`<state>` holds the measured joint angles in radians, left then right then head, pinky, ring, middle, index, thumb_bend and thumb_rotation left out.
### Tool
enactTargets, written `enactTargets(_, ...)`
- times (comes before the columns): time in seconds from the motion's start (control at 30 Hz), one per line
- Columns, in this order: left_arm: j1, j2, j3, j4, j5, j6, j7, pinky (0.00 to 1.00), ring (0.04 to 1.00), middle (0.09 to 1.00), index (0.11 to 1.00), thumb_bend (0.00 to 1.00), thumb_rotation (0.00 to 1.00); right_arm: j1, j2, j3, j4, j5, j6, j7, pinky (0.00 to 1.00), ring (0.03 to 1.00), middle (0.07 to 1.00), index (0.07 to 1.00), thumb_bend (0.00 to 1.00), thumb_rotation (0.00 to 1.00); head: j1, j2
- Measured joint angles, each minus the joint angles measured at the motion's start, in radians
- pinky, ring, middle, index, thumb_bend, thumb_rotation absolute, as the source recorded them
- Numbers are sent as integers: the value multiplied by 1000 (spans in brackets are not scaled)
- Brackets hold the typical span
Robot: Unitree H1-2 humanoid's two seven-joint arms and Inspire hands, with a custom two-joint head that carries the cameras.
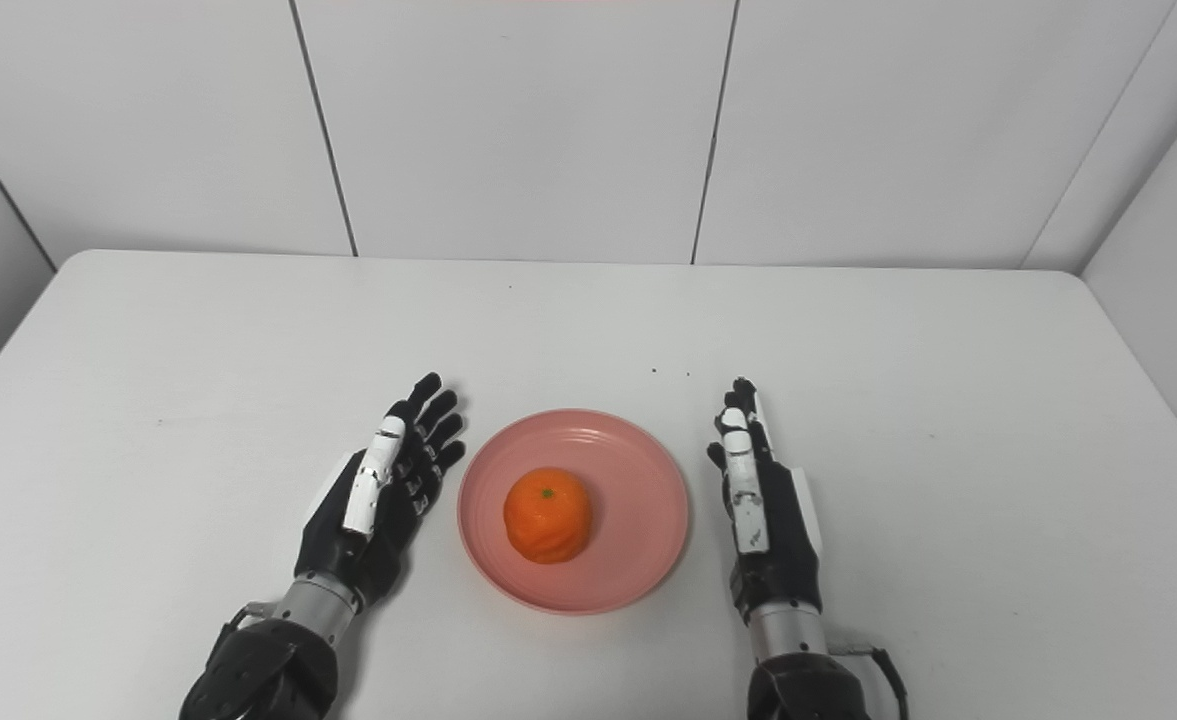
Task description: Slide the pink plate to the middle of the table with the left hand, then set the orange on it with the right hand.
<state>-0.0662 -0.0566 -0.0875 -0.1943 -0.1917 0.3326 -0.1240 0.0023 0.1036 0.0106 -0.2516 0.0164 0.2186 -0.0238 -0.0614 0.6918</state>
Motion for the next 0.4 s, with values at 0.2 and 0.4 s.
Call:
enactTargets(0.2, 5, -1, 0, -3, 0, 0, 0, 1000, 1000, 1000, 1000, 410, 1000, 0, 0, 0, 1, -1, 0, -10, 959, 975, 988, 992, 281, 1000, 2, -2)
enactTargets(0.4, 8, -1, -2, -3, 4, -8, 0, 1000, 1000, 1000, 1000, 417, 1000, 4, 1, 0, 1, -4, 0, -18, 958, 973, 985, 989, 278, 1000, 2, -3)
